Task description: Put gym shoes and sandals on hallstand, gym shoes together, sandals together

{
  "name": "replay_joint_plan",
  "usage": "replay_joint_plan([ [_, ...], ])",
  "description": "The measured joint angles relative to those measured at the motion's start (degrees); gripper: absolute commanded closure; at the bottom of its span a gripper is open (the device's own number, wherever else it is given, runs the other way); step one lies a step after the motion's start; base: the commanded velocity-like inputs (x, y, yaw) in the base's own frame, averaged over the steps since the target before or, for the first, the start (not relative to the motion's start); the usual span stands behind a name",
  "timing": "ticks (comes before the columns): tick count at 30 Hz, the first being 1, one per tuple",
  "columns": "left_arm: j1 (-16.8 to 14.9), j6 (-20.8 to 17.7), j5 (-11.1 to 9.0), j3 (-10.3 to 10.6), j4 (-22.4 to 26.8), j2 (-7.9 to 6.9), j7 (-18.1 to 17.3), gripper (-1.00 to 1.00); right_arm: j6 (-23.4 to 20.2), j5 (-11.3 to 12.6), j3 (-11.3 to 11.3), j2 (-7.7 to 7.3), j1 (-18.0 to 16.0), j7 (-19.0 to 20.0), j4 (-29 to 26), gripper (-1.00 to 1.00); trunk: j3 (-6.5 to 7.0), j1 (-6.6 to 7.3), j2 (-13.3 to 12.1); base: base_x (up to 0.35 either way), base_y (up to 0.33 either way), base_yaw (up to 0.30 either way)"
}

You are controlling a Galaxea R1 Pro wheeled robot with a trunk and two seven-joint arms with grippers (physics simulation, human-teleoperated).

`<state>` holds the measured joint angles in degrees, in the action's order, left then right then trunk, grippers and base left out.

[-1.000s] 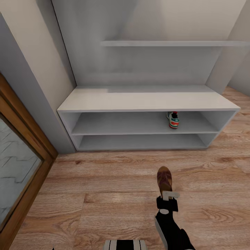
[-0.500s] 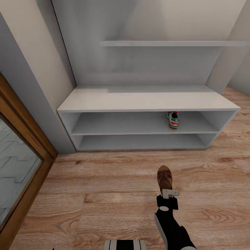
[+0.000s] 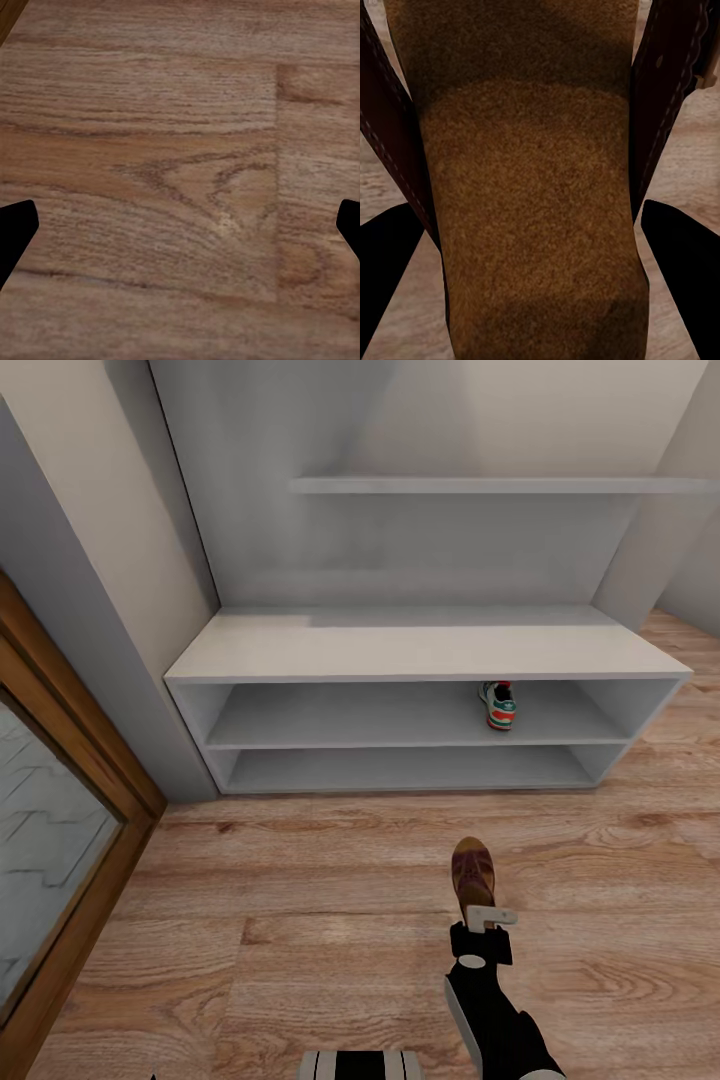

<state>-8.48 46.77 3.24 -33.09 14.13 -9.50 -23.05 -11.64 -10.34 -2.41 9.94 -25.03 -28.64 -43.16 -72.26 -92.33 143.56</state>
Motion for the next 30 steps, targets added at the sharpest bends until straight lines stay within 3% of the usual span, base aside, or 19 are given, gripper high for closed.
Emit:
replay_joint_plan([
  [13, 0.01, 0.49, 0.52, 0.64, 0.00, 0.21, -0.23, -1.00, 0.01, 0.05, -0.08, 0.00, -0.01, 0.01, 0.11, 1.00, -0.73, 0.00, 0.00, 0.000, 0.000, 0.182],
  [16, -0.25, 0.30, 3.24, 2.01, 0.43, 1.30, -0.38, -1.00, 0.01, 0.04, -0.14, 0.00, -0.01, 0.03, 0.18, 1.00, -0.93, 0.00, 0.00, 0.000, 0.000, 0.202],
  [17, -0.50, 0.25, 4.87, 2.56, 0.75, 2.58, -0.36, -1.00, 0.03, 0.05, -0.14, 0.00, -0.01, 0.02, 0.22, 1.00, -0.99, 0.00, 0.00, 0.000, 0.000, 0.202],
  [21, -0.87, -0.12, 8.22, 2.80, 1.07, 4.31, -0.30, -1.00, 0.05, 0.05, -0.18, 0.00, -0.01, 0.01, 0.31, 1.00, -1.26, 0.00, 0.00, 0.000, 0.000, 0.202],
  [23, -4.22, -1.30, 12.11, 2.85, 0.95, 5.17, -0.12, -1.00, 0.02, 0.06, -0.20, 0.00, -0.01, 0.01, 0.34, 1.00, -1.39, 0.00, 0.00, 0.000, 0.000, 0.201],
  [25, -7.68, -2.92, 13.72, 2.81, 0.60, 5.41, -0.03, -1.00, 0.04, 0.05, -0.19, 0.00, -0.01, 0.01, 0.35, 1.00, -1.52, 0.00, 0.00, 0.000, 0.000, 0.202],
  [30, -10.75, -4.72, 14.52, 2.80, 1.09, 5.33, 0.08, -1.00, 0.05, 0.04, -0.23, 0.00, -0.01, 0.01, 0.35, 1.00, -1.85, 0.00, 0.00, 0.000, 0.000, 0.180],
])
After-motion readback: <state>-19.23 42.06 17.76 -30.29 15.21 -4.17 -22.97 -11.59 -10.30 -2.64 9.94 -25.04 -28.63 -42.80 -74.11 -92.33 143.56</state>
